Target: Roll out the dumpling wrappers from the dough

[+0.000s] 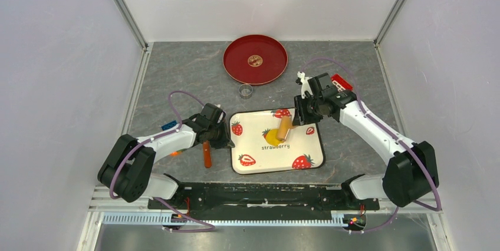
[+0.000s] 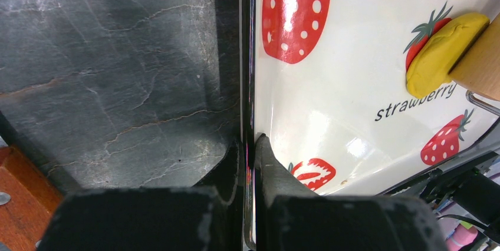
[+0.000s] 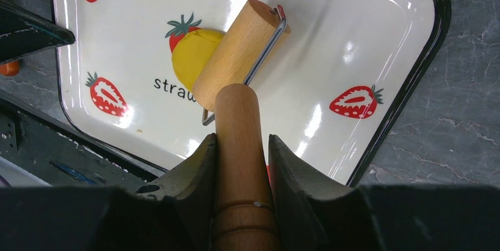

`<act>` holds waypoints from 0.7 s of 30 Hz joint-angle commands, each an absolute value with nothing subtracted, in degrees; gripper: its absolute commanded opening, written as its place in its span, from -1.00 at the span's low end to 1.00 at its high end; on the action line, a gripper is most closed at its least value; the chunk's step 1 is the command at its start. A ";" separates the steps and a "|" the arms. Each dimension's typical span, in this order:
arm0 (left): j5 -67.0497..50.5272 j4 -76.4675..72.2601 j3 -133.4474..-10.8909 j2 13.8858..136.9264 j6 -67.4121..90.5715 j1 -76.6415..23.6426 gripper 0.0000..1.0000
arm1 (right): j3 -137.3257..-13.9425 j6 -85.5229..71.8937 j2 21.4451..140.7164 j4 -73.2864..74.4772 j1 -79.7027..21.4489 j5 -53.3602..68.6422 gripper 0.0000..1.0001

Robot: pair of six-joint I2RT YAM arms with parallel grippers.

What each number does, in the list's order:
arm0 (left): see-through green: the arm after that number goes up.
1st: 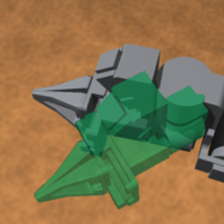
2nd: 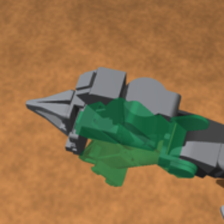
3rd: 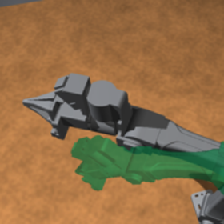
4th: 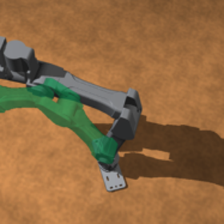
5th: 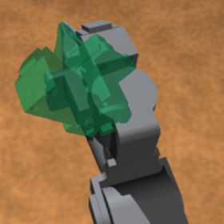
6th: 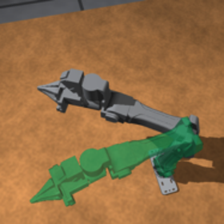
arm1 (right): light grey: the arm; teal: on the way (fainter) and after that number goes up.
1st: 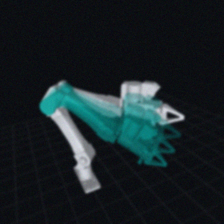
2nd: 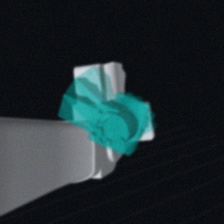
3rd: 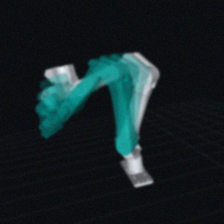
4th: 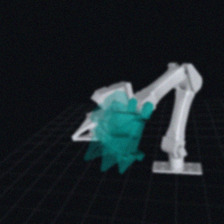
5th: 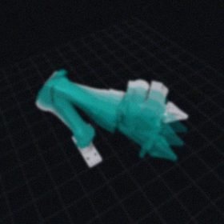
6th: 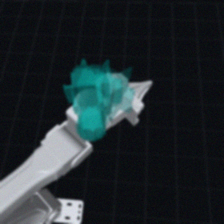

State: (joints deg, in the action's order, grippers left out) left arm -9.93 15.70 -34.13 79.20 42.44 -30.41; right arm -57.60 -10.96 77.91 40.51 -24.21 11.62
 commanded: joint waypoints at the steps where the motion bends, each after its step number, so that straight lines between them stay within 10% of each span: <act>1: -1.98 20.39 -32.46 81.03 42.01 -30.50 -0.96 | -51.54 -4.80 81.26 56.71 -22.81 -4.66 -1.00; 21: -1.93 20.48 -32.69 81.14 42.01 -30.52 -0.95 | -48.01 -6.13 79.26 56.52 -22.15 -7.03 -1.00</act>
State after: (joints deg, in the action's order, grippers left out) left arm -9.93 15.70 -34.13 79.20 42.48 -30.41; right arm -54.63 -12.10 75.72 39.40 -23.33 11.46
